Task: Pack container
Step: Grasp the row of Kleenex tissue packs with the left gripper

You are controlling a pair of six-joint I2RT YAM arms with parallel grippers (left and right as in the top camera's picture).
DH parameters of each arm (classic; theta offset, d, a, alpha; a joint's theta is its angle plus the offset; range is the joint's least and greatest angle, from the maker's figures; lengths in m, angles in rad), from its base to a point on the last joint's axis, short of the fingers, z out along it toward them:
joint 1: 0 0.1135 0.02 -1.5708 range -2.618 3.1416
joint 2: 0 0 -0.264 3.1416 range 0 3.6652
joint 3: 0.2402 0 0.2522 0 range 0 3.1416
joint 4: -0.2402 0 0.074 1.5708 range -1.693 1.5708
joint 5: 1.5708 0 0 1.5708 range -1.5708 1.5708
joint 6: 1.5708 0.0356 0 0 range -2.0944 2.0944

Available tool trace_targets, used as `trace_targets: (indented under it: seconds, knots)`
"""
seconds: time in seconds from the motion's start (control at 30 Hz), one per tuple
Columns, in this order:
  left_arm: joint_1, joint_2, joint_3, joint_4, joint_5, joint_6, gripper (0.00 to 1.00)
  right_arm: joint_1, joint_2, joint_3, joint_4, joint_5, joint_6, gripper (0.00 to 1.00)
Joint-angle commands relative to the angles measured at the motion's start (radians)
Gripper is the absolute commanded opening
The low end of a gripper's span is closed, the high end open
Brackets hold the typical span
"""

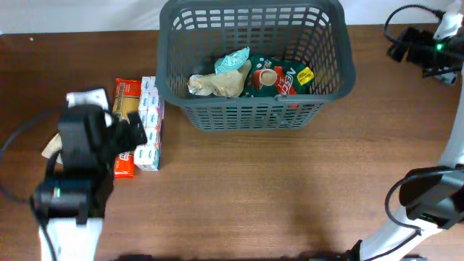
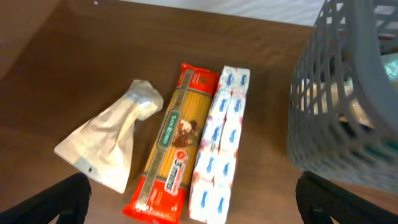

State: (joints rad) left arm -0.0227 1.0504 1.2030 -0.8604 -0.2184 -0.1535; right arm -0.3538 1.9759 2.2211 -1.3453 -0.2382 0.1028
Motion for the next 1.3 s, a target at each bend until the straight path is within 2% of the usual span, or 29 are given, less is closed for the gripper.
trace_targets:
  seconds: [0.0,0.13,0.27,0.4,0.53,0.87,0.97,1.03,1.1,1.2,1.23,1.27]
  knots:
    - [0.005,0.132,0.083,-0.004,-0.002,0.027,0.99,0.000,0.009,-0.069,0.018,-0.013,0.007,0.99]
    - [0.013,0.277,0.084,-0.039,0.042,0.043,1.00,0.000,0.010,-0.108,0.018,-0.013,0.007,0.99]
    - [0.018,0.444,0.084,-0.061,0.105,0.102,0.90,0.000,0.010,-0.118,0.018,-0.013,0.007,0.99]
    - [0.019,0.572,0.084,-0.056,0.132,0.154,0.89,0.000,0.010,-0.118,0.018,-0.013,0.007,0.99]
    - [0.023,0.667,0.084,-0.059,0.152,0.249,0.89,0.000,0.010,-0.118,0.018,-0.013,0.007,0.99]
    - [0.081,0.825,0.084,0.029,0.217,0.264,0.89,0.000,0.010,-0.118,0.018,-0.013,0.007,0.99]
    - [0.109,0.858,0.084,0.048,0.265,0.265,0.70,0.000,0.010,-0.118,0.018,-0.013,0.007,0.99]
    - [0.125,0.874,0.084,0.057,0.292,0.282,0.51,0.000,0.010,-0.118,0.018,-0.013,0.007,0.99]
    - [0.138,0.885,0.084,0.059,0.312,0.304,0.43,0.000,0.010,-0.118,0.018,-0.013,0.007,0.99]
    - [0.142,0.906,0.084,0.062,0.313,0.325,0.40,0.000,0.010,-0.118,0.018,-0.013,0.007,0.99]
    - [0.142,0.914,0.084,0.066,0.315,0.324,0.37,0.000,0.010,-0.118,0.018,-0.013,0.007,0.99]
    - [0.142,0.917,0.084,0.068,0.325,0.325,0.22,0.000,0.010,-0.118,0.018,-0.013,0.007,0.99]
